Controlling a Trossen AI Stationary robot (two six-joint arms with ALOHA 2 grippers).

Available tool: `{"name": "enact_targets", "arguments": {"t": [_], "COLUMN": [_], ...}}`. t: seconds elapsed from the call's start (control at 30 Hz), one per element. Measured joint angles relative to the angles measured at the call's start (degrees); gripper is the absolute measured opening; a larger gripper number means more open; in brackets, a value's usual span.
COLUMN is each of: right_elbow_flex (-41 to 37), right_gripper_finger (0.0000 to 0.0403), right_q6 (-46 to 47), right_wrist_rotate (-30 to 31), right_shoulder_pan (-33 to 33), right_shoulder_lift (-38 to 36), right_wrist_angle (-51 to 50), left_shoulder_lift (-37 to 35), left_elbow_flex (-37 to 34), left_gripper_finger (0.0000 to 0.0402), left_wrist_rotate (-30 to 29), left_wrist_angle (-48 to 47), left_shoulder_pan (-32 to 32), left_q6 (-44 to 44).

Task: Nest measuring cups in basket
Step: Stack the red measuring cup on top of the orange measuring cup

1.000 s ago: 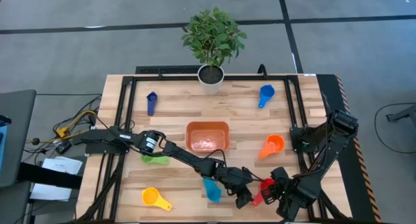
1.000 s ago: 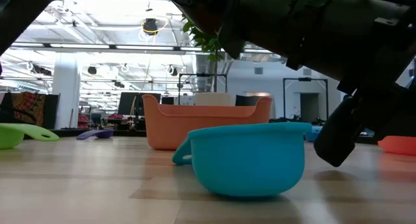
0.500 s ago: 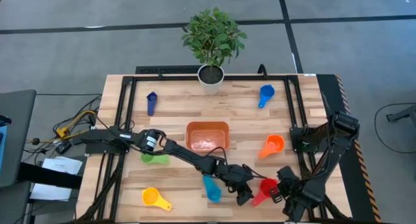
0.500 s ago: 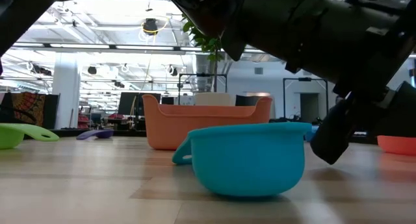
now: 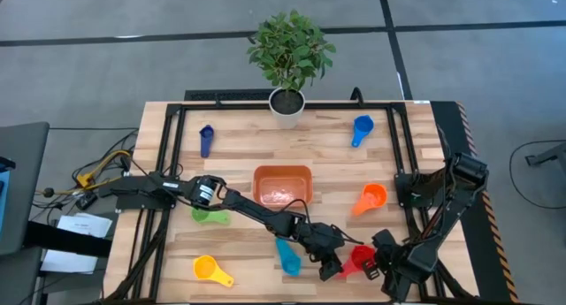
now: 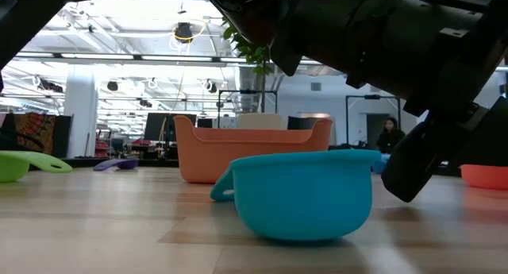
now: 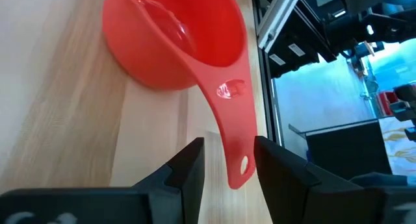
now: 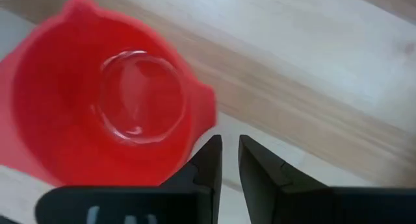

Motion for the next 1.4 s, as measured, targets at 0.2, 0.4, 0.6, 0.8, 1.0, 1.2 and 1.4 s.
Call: {"name": "enact_targets", "arguments": {"t": [0.2, 0.4, 0.6, 0.8, 1.0, 1.2, 1.4], "right_elbow_flex": [0.0, 0.0, 0.0, 0.0, 0.0, 1.2, 7.6], "right_gripper_finger": [0.0075, 0.0075, 0.0075, 0.0075, 0.0075, 0.0075, 0.0075], "right_q6": [-0.8, -2.3, -2.8, -2.8, -2.9, -2.7, -0.8], "right_wrist_rotate": [1.3, 3.7, 4.9, 4.8, 5.6, 8.1, 12.9], "right_shoulder_pan": [-0.9, -2.1, -2.7, -2.7, -2.5, -1.2, 1.2], "right_shoulder_lift": [0.0, 0.0, 0.0, 0.0, -0.2, -3.8, -10.5], "right_wrist_angle": [0.8, 3.7, 4.1, 4.1, 4.1, 1.8, -12.1], "left_shoulder_lift": [0.0, 0.0, 0.0, 0.0, 0.0, -0.3, -2.4], "left_elbow_flex": [0.0, 0.0, 0.0, 0.0, 0.1, 0.1, 0.1], "left_gripper_finger": [0.0122, 0.0122, 0.0104, 0.0031, 0.0005, 0.0002, 0.0001], "left_wrist_rotate": [1.0, 2.1, 3.2, 3.5, 3.5, 6.5, 8.2], "left_wrist_angle": [-0.2, -0.3, -0.4, -2.3, -2.7, -2.3, -1.0], "left_shoulder_pan": [0.0, 0.0, 0.0, 0.0, 0.0, 0.7, 2.6], "left_q6": [1.9, 2.9, 4.4, 4.7, 4.6, 1.5, -5.1]}}
